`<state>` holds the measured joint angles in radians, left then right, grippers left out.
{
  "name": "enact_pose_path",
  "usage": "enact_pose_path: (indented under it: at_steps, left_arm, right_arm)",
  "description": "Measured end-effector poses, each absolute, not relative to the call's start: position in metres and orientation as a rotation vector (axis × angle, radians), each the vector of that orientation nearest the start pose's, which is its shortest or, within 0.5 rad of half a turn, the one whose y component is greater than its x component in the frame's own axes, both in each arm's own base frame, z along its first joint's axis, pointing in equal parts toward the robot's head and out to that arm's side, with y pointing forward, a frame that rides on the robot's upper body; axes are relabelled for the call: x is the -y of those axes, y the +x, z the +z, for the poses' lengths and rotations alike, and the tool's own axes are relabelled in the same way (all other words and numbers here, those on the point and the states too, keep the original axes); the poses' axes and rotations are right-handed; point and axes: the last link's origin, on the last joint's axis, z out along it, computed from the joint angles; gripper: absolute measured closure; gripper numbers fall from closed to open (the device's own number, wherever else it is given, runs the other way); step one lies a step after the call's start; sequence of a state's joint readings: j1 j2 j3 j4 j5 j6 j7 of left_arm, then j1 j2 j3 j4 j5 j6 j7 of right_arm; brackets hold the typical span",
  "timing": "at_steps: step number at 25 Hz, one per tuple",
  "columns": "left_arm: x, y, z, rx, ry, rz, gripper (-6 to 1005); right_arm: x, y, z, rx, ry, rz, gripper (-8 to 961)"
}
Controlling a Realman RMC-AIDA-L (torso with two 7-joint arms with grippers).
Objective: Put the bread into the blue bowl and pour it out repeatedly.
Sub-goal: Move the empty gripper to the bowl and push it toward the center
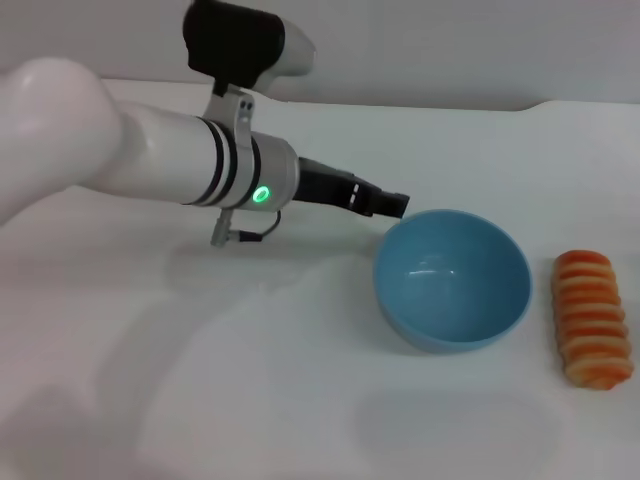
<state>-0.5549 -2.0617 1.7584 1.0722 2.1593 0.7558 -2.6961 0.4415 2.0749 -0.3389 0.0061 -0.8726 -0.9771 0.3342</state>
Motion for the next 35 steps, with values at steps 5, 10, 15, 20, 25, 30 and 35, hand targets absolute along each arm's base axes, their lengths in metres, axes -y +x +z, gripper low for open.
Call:
enact_pose_path:
  at_steps: [5, 10, 15, 20, 25, 30, 35]
  left_arm:
    - [-0.376, -0.178, -0.100, 1.173, -2.460, -0.147, 181]
    - [-0.374, -0.185, -0.107, 1.210, -2.466, -0.146, 181]
    - [-0.369, -0.193, -0.113, 1.244, -2.473, -0.142, 181]
    - [-0.364, -0.196, -0.123, 1.228, -2.488, -0.109, 186]
    - [-0.365, -0.198, -0.125, 1.235, -2.472, -0.114, 200]
    - [-0.365, -0.201, -0.130, 1.255, -2.472, -0.091, 214]
    - [-0.363, -0.198, -0.135, 1.243, -2.493, -0.070, 228]
  right_arm:
    - [-0.313, 0.403, 0.011, -0.907, -1.340, 0.548, 294]
    - [-0.314, 0.403, 0.011, -0.907, -1.340, 0.548, 294]
    - [-0.313, 0.403, 0.011, -0.909, -1.340, 0.546, 294]
    - [-0.313, 0.404, 0.011, -0.912, -1.339, 0.545, 294]
    - [-0.310, 0.406, 0.011, -0.916, -1.336, 0.540, 294]
    - [-0.309, 0.406, 0.010, -0.919, -1.335, 0.538, 294]
    - [-0.306, 0.409, 0.011, -0.921, -1.331, 0.533, 294]
